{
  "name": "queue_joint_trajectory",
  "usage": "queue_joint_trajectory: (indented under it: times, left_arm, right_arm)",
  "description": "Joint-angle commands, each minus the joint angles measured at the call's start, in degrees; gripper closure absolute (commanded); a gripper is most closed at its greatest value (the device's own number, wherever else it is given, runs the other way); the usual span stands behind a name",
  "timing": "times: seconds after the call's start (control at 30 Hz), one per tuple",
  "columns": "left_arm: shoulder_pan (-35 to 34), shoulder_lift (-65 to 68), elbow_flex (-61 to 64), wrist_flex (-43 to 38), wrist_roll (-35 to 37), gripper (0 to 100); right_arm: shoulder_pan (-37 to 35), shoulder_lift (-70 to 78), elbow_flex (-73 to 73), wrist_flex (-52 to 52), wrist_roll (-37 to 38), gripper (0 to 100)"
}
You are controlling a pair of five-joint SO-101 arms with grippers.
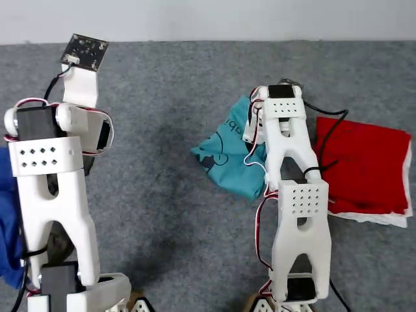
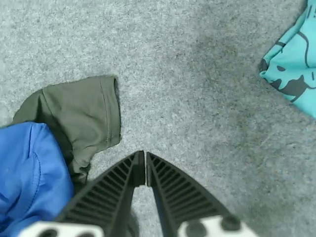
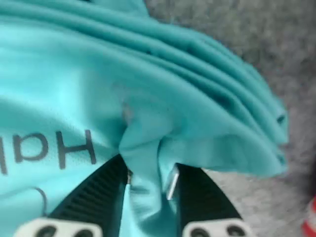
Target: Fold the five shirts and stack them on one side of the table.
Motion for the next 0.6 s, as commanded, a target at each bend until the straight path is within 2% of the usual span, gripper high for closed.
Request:
queue_joint_trajectory:
  times: [0.0,0.33,0.57]
  left_arm:
    - [-0.35,-2.02,-0.40,0.97,-1.41,99]
    - [-0.35,-2.02,-0.40,0.97,-1.49,99]
    - [-0.35,-2.02,-0.40,0.97,-1.58,99]
  right_arm:
    - [0.92,-3.30,0.44,1.27,8.53,99.0]
    - [1.10,-19.21,0.44,8.40,20.04,98.8]
    - [2.95,-29.49,0.88,9.10,25.23,98.9]
